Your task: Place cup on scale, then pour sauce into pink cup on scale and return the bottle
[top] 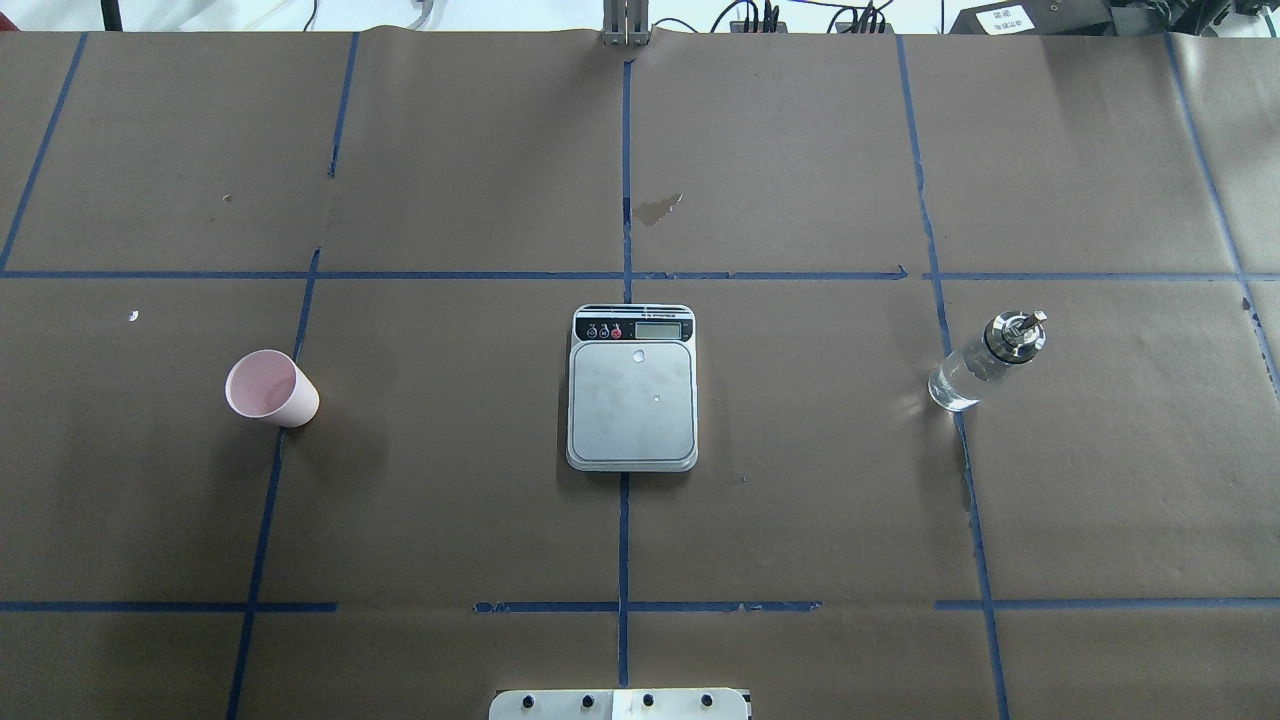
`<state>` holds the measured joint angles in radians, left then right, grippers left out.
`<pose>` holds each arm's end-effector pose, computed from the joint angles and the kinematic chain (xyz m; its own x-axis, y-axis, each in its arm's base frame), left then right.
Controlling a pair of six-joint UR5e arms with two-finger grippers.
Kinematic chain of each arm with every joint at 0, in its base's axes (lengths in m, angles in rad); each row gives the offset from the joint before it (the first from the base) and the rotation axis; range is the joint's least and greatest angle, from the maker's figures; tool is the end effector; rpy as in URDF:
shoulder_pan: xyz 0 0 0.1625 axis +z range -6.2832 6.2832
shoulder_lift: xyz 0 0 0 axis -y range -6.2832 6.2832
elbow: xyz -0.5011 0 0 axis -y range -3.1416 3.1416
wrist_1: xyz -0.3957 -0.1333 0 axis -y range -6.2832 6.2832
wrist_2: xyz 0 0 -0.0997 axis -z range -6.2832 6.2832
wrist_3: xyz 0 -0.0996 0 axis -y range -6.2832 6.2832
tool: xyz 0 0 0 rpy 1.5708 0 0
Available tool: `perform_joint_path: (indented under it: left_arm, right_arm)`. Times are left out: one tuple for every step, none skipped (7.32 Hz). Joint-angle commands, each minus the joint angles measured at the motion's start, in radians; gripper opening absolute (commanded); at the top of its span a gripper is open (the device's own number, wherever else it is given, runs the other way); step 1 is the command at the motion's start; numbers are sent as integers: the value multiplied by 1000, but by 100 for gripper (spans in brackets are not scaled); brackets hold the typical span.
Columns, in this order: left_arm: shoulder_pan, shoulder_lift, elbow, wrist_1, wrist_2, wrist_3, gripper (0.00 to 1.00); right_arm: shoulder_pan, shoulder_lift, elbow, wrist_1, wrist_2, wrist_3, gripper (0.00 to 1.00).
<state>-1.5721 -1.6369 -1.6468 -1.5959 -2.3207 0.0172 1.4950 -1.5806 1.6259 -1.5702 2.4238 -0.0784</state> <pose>-0.0661 -0.5352 0.6617 0.7318 0.1294 -0.6691 -0.0113 0.9840 0.1780 0.0208 -0.4960 0.7065 0.6453 -0.1620 0.7466 0.1266 0.9864 0.1047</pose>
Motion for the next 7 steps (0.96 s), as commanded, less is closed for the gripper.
perform_joint_path:
  left_arm:
    - [4, 3, 6, -54, -5, 1, 100]
    - [20, 3, 5, -121, -6, 3, 100]
    - [73, 5, 18, -142, -53, 0, 100]
    - [107, 8, 19, -195, -64, -5, 100]
    - [110, 9, 21, -220, -63, -6, 100]
    - [119, 6, 7, -219, -74, -38, 100]
    - [209, 5, -31, -255, -78, -191, 100]
  right_arm:
    - [-1, 2, 0, 59, -2, 2, 100]
    - [-7, 1, -17, 131, -9, 2, 100]
    - [-9, -7, -24, 181, -3, 2, 100]
    - [-7, -42, 4, 261, -2, 12, 100]
    - [-9, -53, 0, 271, -3, 52, 100]
    - [-10, -53, 14, 277, 1, 108, 100]
    - [-12, -53, 20, 279, 1, 120, 100]
